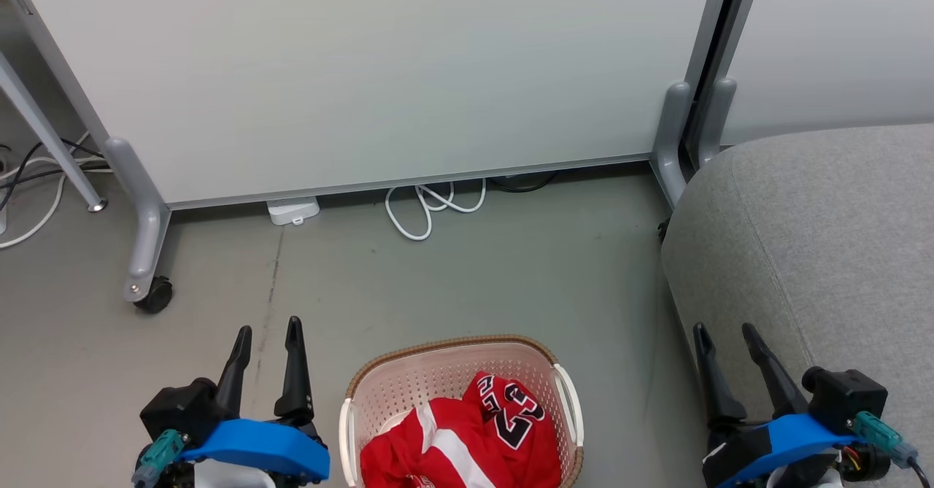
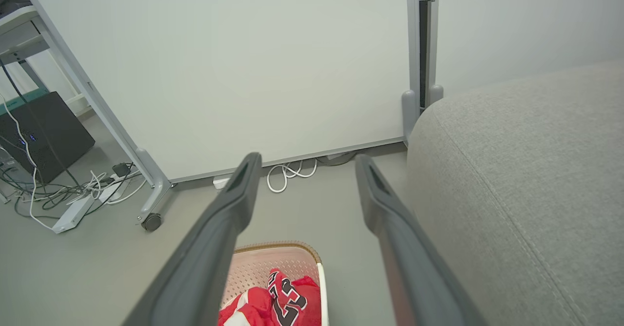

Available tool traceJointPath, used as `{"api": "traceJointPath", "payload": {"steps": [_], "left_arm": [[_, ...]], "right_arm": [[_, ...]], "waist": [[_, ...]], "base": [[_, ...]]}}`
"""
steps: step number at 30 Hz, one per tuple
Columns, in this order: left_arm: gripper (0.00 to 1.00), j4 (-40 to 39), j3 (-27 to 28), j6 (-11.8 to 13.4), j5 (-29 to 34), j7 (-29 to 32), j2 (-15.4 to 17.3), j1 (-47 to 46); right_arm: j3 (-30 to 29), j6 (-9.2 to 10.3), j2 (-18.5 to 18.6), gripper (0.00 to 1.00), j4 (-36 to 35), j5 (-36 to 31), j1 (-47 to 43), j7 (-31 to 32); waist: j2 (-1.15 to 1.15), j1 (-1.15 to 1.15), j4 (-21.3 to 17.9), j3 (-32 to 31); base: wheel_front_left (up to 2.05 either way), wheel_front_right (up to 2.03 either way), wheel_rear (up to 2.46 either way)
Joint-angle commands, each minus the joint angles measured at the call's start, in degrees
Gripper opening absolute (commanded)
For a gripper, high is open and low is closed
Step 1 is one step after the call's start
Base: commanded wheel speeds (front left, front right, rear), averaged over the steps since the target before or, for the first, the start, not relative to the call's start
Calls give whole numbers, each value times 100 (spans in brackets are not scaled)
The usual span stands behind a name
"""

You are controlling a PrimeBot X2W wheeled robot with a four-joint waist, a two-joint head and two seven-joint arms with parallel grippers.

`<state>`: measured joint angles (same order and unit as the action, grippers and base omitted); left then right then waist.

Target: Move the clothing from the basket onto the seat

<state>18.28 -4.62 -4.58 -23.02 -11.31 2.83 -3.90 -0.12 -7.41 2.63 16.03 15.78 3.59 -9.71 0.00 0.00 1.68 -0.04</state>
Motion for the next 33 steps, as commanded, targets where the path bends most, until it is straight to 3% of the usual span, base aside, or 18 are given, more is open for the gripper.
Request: {"api": "traceJointPath", "payload": {"steps": [1,33], "left_arm": [[100,-9,-23,-2,131,-56,17,-100],[100,318,-137,41,1016,-395,13,-122]], "right_arm": [[-3,-10,35,100,-10,-152,76,-55],[-42,-9,39,100,58,-1407,34,-359]], "waist": [[0,0,4,2],[0,0,72,-52]], "base": [[0,0,0],[0,0,0]]}}
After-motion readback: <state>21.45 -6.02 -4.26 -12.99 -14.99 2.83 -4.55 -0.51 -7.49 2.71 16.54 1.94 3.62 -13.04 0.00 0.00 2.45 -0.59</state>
